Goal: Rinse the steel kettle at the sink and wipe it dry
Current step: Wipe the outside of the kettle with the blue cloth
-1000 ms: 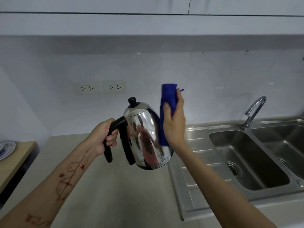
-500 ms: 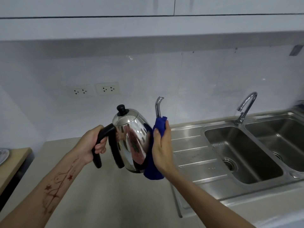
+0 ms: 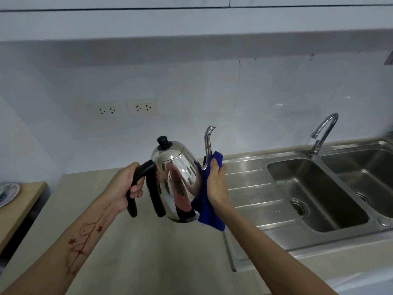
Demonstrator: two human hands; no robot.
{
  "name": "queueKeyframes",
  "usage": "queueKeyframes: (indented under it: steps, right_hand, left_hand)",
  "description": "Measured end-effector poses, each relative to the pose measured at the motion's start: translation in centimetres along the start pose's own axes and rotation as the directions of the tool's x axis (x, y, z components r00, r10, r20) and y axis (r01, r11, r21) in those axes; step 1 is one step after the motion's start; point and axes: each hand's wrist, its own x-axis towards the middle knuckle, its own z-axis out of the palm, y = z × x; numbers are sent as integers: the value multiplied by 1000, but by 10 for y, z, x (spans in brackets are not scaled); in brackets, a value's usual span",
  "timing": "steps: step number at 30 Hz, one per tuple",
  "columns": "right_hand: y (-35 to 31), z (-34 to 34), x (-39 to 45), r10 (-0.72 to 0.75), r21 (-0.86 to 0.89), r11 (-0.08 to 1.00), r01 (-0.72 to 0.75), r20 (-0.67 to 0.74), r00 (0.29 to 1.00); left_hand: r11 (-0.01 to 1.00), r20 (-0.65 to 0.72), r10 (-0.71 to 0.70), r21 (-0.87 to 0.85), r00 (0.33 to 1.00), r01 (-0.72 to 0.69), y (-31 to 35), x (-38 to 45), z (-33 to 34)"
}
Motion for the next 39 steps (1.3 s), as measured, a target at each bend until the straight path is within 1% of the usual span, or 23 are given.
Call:
queueKeyframes:
  steps: [2,6,9,12,14,16,17,19,20,21,22,24,25,26,27,28,30,31,32,33,35,37,39]
  right_hand:
    - [2,2,-3,-39,-14,999,39,-15,999]
    - [37,23,-43,-300,-140,950,280,-146,943]
    - [43,32,-50,-373,-245,914,323,-197,907]
    - [11,34,-37,-457,-372,853,365,-195,868]
    - [-7,44,-40,-593,-517,721,461,-115,797]
    - [4,50,-48,-732,-653,508,561,16,681]
    - [19,46,-49,-796,-692,376,616,100,597]
    - [49,19,-34,-873,-691,82,718,298,387]
    - [57,4,-20,-877,-648,12,762,359,320]
    - [56,-7,-10,-867,-592,24,806,389,311]
    - [48,-12,-4,-851,-538,103,837,388,354]
    - [27,-3,-6,-814,-515,311,799,289,503]
    - [19,7,-12,-796,-539,377,753,226,561]
    - [15,18,-20,-793,-580,393,713,178,583]
    - [17,26,-26,-816,-638,337,693,169,553]
    - [24,33,-29,-859,-689,213,693,206,469]
    - [47,37,-29,-888,-716,-125,686,389,244]
    - [60,35,-25,-852,-687,-291,666,502,145]
    - [74,31,-20,-796,-635,-422,647,601,70]
    - [87,27,-16,-736,-576,-509,639,676,23]
    - [109,18,-12,-651,-483,-582,654,759,-19]
    - [127,10,-13,-640,-437,-563,702,767,-35]
    - [147,4,-15,-640,-434,-504,747,768,14]
  left_hand:
    - [999,-35,-5,-42,999,3,-1,2,3]
    - [998,-40,-22,-59,999,20,2,2,5]
    - [999,10,-30,-33,1000,30,7,1,5]
    - [998,30,-30,-47,999,31,16,2,4]
    - [999,42,-16,-43,999,18,23,5,5]
    - [998,55,-23,-57,998,26,27,6,5]
    - [998,64,-25,-56,998,29,27,6,4]
    - [999,87,-32,-27,996,35,26,4,1]
    - [999,96,-40,-11,995,41,24,3,1]
    - [999,100,-47,-2,994,47,23,2,2]
    - [998,98,-55,-1,994,55,21,2,3]
    - [998,93,-66,0,994,66,21,3,4]
    - [998,93,-69,10,993,69,22,4,4]
    - [997,95,-70,25,993,68,23,5,3]
    - [997,96,-68,42,993,64,24,6,1]
    - [997,95,-66,55,993,61,25,6,-1]
    - [996,91,-73,57,993,68,22,7,-4]
    - [996,88,-82,48,993,78,20,7,-5]
    - [995,85,-90,40,992,87,17,6,-6]
    - [995,79,-96,35,992,94,14,6,-8]
    - [994,57,-100,36,993,99,9,7,-12]
    - [995,19,-91,53,996,90,3,6,-16]
    - [996,-35,-72,59,997,74,-4,7,-21]
